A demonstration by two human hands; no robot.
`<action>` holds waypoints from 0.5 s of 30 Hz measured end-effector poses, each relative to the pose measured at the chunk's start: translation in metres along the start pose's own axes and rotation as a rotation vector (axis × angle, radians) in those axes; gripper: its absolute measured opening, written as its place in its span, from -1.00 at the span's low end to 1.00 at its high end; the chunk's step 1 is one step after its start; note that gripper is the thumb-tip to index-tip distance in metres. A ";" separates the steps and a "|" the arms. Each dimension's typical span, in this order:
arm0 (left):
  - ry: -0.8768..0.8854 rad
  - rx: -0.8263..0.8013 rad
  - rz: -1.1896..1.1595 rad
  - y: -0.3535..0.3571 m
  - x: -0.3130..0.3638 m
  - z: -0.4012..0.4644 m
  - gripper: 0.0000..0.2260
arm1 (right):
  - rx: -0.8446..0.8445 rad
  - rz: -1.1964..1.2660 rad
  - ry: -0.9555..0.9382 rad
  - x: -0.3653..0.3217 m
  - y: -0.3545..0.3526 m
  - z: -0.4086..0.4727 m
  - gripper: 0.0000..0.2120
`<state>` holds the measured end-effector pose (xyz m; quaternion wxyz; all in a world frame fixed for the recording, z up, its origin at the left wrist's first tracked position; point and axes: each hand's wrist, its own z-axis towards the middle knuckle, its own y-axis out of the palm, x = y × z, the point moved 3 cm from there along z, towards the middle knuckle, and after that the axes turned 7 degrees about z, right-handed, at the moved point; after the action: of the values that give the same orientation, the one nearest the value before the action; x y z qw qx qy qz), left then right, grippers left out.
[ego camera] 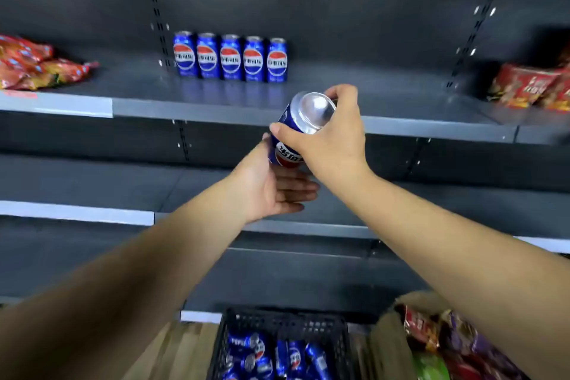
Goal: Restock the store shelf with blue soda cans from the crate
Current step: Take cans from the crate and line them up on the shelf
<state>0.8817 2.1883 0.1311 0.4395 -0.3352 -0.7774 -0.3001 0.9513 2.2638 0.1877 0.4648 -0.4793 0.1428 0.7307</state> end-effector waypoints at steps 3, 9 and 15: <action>0.081 0.037 -0.025 0.011 0.025 -0.020 -0.29 | 0.016 0.014 -0.069 -0.028 -0.016 0.002 -0.39; 0.307 0.130 -0.211 0.029 0.053 -0.050 -0.48 | 0.080 0.068 -0.167 -0.053 -0.041 -0.011 -0.34; 0.330 -0.018 -0.245 0.035 0.054 -0.071 -0.47 | 0.120 0.087 -0.356 -0.049 -0.043 -0.041 -0.33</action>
<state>0.9220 2.1691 0.2157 0.5180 -0.1885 -0.7271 -0.4092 1.0149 2.2333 0.2181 0.4785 -0.3075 0.1223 0.8134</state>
